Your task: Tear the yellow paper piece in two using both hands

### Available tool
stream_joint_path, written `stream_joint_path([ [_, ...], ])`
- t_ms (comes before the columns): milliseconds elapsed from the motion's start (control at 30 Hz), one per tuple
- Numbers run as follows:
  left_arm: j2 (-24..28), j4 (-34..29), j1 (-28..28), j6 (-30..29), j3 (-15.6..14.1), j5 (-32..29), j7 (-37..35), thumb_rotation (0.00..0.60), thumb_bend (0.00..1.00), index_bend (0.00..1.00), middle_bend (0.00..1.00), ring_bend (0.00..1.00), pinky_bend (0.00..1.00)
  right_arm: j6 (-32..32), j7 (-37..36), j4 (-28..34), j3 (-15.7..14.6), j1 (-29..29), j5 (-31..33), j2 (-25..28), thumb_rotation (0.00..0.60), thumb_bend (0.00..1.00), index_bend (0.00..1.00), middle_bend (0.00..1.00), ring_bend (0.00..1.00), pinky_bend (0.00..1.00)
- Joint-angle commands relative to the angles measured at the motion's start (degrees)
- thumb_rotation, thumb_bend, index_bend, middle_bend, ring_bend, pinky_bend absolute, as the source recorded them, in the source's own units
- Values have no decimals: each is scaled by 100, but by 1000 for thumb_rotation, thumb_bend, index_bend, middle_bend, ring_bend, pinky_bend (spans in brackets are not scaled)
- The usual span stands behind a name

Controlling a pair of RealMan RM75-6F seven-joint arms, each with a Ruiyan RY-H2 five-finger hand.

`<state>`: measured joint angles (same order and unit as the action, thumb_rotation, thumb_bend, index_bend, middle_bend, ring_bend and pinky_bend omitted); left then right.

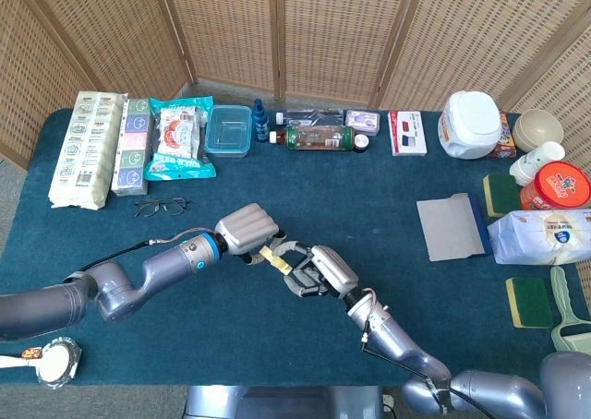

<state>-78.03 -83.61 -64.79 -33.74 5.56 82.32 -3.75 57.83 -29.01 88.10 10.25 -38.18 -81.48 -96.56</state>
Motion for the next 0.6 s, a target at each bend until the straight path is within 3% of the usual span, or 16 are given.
stream_joint_path([
  [33, 3, 4, 1, -8, -7, 9, -11, 600, 345, 679, 1000, 1000, 1000, 4, 20, 0, -9, 11, 22, 2, 600, 457, 322, 964, 1000, 1000],
  [600, 18, 51, 2, -45, -40, 59, -121, 600, 346, 679, 1000, 1000, 1000, 2, 55, 2, -13, 5, 41, 4, 600, 457, 385, 964, 1000, 1000],
])
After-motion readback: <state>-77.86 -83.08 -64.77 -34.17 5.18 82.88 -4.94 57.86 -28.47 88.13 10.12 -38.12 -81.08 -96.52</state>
